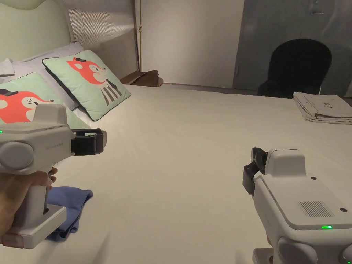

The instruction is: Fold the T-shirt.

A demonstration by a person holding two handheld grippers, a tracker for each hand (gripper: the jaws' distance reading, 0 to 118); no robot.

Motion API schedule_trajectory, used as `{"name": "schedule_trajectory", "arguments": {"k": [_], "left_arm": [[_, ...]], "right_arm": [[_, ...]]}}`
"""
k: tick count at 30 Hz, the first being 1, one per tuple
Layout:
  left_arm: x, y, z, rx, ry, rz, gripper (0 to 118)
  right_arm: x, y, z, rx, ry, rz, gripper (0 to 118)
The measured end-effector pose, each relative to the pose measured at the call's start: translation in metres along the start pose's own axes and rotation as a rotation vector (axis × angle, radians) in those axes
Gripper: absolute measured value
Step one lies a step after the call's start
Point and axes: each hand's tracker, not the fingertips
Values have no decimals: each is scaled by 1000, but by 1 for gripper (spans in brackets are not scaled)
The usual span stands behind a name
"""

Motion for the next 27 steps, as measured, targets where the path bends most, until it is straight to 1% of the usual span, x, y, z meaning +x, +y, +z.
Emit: {"name": "schedule_trajectory", "arguments": {"k": [5, 9, 12, 13, 14, 16, 17, 19, 20, 22, 27], "left_arm": [[66, -12, 20, 218, -18, -3, 107], [105, -36, 18, 311, -22, -29, 106], [132, -53, 21, 382, 11, -75, 104], [138, -58, 22, 413, 9, -74, 98], [143, -62, 21, 417, 5, -81, 86], [155, -67, 21, 396, -4, -99, 59], [159, -69, 19, 385, -9, -119, 40], [164, -73, 16, 383, -12, -125, 7], [168, -74, 17, 374, -21, -132, 0], [168, -75, 14, 353, -57, -119, 0], [172, -76, 14, 363, -54, -115, 0]], "right_arm": [[30, 7, 21, 50, -88, 35, 0], [50, 6, 35, 72, -134, 55, 0], [61, 4, 43, 81, -161, 56, 0], [63, 4, 46, 83, -169, 52, 0], [66, 3, 48, 83, -172, 50, 0], [70, 1, 51, 86, -188, 43, 0], [74, 1, 52, 86, -188, 43, 0], [77, 0, 54, 93, -205, 35, 0], [79, 0, 55, 96, -207, 34, 0], [82, 0, 56, 98, -216, 26, 0], [84, 1, 57, 102, -228, 23, 0]]}}
